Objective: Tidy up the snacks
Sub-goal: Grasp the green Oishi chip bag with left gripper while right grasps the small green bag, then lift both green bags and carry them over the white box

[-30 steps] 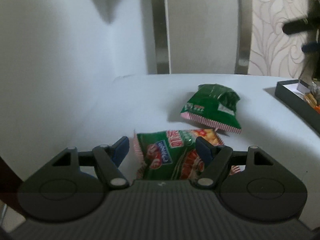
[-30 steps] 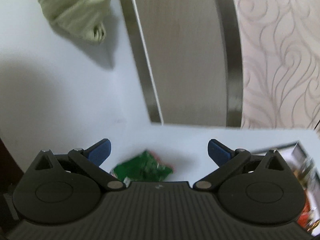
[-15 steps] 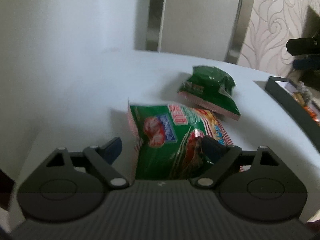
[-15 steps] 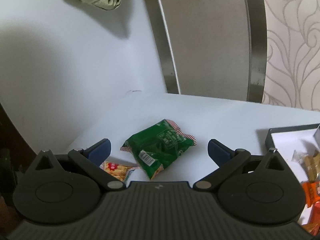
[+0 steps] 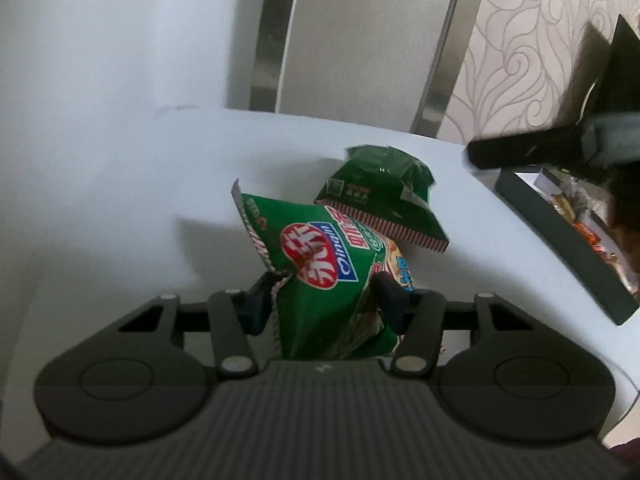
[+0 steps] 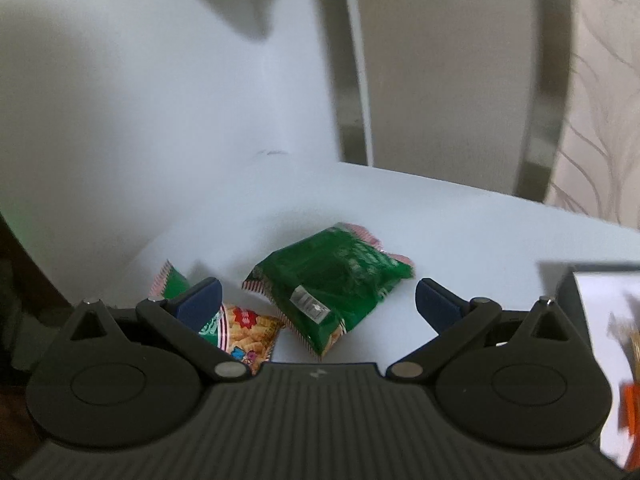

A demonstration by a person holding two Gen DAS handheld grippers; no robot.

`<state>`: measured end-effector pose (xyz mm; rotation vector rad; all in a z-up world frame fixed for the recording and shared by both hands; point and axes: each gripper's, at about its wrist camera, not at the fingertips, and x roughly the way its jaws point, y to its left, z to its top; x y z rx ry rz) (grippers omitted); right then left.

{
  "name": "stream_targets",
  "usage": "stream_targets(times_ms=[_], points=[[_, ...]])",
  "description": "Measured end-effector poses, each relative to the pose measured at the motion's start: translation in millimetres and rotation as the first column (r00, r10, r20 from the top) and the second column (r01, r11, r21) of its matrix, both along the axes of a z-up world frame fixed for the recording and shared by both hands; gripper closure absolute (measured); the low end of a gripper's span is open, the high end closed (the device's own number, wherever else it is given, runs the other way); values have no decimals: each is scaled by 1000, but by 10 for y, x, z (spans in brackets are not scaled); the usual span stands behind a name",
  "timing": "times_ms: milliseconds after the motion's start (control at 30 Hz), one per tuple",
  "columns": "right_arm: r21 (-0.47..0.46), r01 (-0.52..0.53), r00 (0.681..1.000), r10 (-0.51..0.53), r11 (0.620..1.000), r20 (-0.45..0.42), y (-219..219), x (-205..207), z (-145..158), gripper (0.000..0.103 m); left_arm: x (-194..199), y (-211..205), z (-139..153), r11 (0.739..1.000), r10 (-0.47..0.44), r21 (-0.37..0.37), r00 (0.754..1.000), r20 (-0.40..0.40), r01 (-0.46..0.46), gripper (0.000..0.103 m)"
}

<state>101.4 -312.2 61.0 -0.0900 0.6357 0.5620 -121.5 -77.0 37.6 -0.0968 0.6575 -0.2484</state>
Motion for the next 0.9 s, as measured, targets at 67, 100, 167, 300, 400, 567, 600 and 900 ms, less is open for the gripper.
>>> stream_targets(times_ms=[67,100,167,300,400,567,600,900], points=[[-85,-49,997,53,995,53,177,20,-67,0,-33,86,14,1000,3,17,1000,3,-3,48],[-129,-71,993,81,989,80,254,36,-96,0,-48,138,14,1000,7,21,1000,2,-7,48],[-225,-93,984,124,970,125,416,89,-189,0,-60,249,2,1000,14,11,1000,-4,-14,48],[-361,-116,977,171,925,124,659,333,-387,0,-44,376,-29,1000,15,-8,1000,-5,-15,48],[-395,-122,988,148,911,35,748,645,-555,0,-4,397,-48,1000,-3,-10,1000,0,3,48],[-366,-96,995,88,926,-39,778,992,-674,0,128,417,-63,999,-31,-17,1000,-5,31,48],[-357,-88,996,76,930,-48,771,1026,-679,0,143,429,-71,999,-36,-19,999,-4,36,47],[-346,-18,996,-12,938,-83,700,1096,-653,19,364,407,-129,995,-95,-24,995,-7,95,44]])
